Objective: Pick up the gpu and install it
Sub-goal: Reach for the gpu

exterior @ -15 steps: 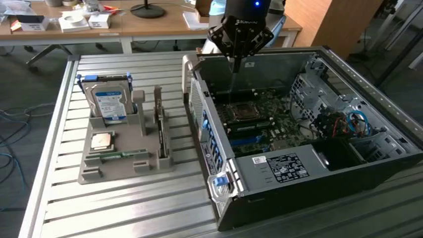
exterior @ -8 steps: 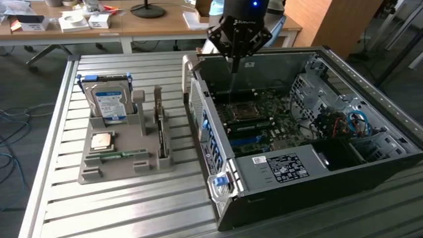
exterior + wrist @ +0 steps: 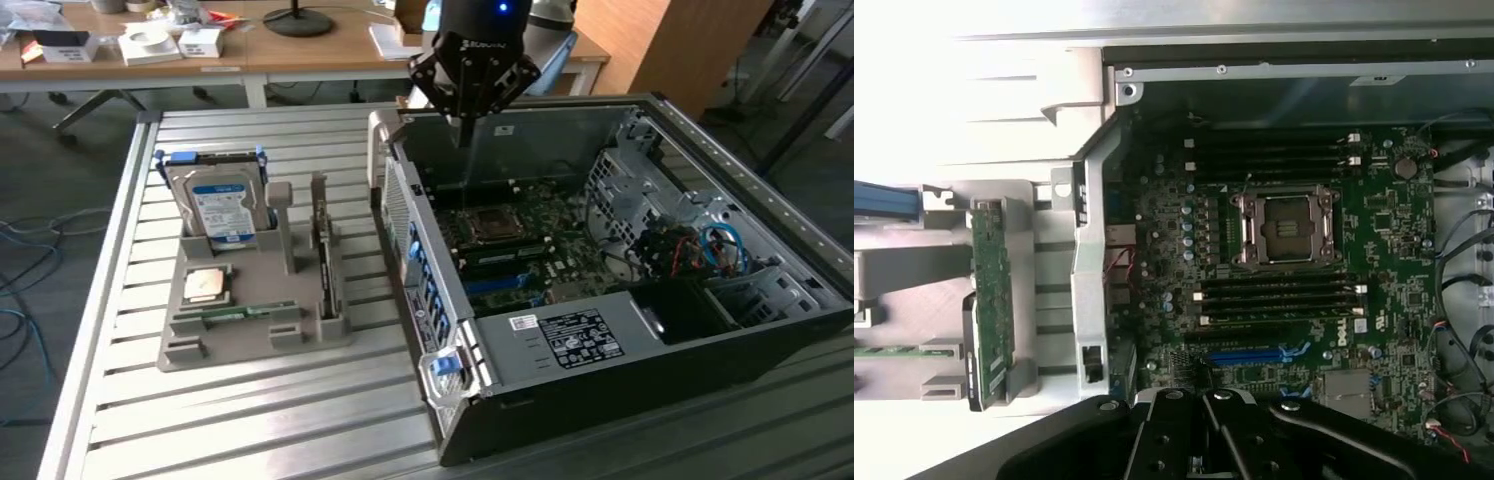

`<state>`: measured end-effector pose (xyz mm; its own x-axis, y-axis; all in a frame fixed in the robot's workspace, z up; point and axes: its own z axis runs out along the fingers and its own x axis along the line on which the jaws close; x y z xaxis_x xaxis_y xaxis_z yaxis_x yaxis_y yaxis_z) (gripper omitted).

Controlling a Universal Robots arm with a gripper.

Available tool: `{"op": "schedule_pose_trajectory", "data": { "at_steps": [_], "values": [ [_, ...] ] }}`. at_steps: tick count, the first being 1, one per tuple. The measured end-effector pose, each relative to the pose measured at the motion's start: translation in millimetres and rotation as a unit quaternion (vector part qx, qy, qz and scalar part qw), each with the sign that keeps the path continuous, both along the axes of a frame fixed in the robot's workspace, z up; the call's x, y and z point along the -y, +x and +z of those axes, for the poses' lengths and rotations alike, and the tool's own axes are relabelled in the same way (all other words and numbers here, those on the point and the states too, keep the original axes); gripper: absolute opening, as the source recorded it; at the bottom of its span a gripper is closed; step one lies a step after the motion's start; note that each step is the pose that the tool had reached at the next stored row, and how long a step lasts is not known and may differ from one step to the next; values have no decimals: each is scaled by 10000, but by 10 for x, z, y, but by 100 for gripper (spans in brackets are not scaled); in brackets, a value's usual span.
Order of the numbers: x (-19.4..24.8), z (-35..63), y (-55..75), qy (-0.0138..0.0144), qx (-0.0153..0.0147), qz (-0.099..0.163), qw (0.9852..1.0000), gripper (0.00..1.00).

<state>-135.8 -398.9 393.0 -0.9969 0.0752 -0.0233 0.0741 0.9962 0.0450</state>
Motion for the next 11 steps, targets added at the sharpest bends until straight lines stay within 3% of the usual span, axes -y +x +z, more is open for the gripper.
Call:
{"op": "schedule_pose_trajectory", "data": {
  "at_steps": [11],
  "values": [
    [0,-2,-158,0,0,-5,10000,11]
  ]
}}
